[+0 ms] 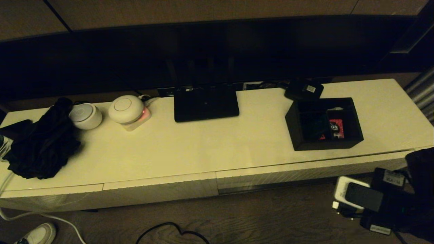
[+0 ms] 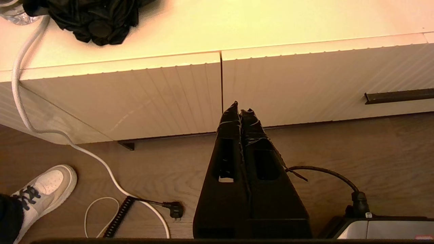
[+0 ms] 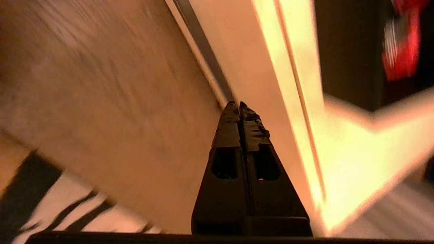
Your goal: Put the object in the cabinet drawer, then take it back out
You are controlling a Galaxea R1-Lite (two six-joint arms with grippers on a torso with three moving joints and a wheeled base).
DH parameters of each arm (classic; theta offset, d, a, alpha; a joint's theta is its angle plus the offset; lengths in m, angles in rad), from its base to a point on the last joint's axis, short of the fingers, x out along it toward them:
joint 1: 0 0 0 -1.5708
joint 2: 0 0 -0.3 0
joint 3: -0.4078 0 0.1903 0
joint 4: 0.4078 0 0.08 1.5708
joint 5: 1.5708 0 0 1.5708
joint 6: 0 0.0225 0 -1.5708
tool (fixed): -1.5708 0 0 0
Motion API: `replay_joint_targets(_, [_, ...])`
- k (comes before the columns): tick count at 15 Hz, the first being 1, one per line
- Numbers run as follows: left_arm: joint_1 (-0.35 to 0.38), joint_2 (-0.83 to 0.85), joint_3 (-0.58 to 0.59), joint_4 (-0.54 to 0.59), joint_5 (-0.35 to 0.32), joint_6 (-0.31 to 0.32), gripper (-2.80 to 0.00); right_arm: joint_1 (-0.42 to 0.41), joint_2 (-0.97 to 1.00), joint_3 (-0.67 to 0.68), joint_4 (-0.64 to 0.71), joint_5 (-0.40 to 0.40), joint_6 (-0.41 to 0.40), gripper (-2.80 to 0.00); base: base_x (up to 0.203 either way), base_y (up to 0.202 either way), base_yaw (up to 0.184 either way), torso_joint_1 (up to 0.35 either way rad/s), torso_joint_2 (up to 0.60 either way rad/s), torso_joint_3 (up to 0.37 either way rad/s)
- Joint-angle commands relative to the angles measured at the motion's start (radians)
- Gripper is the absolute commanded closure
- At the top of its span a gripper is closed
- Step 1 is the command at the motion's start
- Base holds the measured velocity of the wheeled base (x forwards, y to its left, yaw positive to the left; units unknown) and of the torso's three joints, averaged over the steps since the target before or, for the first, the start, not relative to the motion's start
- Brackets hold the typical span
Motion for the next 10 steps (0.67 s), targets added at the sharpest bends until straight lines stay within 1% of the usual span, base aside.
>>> replay_joint_targets(1, [0.0, 0.0, 0.003, 0.0, 0.0, 0.0, 0.0, -0.082, -0.162, -0.066, 0.252, -0.007, 0.055, 0.0, 0.0, 0.0, 0.0, 0.0, 0.0, 0.0])
replay_joint_targets(3, [0.0, 0.0, 0.003, 0.0, 0.001, 0.0, 0.0, -0.183, -0.251, -0.121, 0.493, 0.0, 0.086, 0.0, 0.0, 0.0, 0.0, 0.0, 0.0, 0.0])
replay_joint_targets(4, [0.0, 0.0, 0.003, 0.0, 0.001, 0.0, 0.0, -0.228, -0.293, -0.143, 0.586, 0.007, 0.095, 0.0, 0.0, 0.0, 0.0, 0.0, 0.0, 0.0])
replay_joint_targets(5, [0.0, 0.0, 0.003, 0.0, 0.001, 0.0, 0.0, -0.292, -0.342, -0.167, 0.677, 0.017, 0.101, 0.0, 0.0, 0.0, 0.0, 0.0, 0.0, 0.0])
replay_joint_targets(6, [0.0, 0.0, 0.003, 0.0, 0.001, 0.0, 0.0, -0.359, -0.393, -0.179, 0.74, 0.023, 0.105, 0.0, 0.0, 0.0, 0.0, 0.0, 0.0, 0.0])
replay_joint_targets(8, [0.0, 0.0, 0.003, 0.0, 0.0, 0.0, 0.0, -0.487, -0.492, -0.183, 0.79, 0.03, 0.112, 0.0, 0.0, 0.0, 0.0, 0.0, 0.0, 0.0])
replay_joint_targets(9, [0.0, 0.0, 0.003, 0.0, 0.001, 0.0, 0.0, -0.527, -0.547, -0.182, 0.8, 0.039, 0.127, 0.0, 0.0, 0.0, 0.0, 0.0, 0.0, 0.0])
replay_joint_targets(10, [0.0, 0.0, 0.003, 0.0, 0.001, 0.0, 0.0, -0.544, -0.599, -0.177, 0.804, 0.051, 0.16, 0.0, 0.0, 0.0, 0.0, 0.0, 0.0, 0.0])
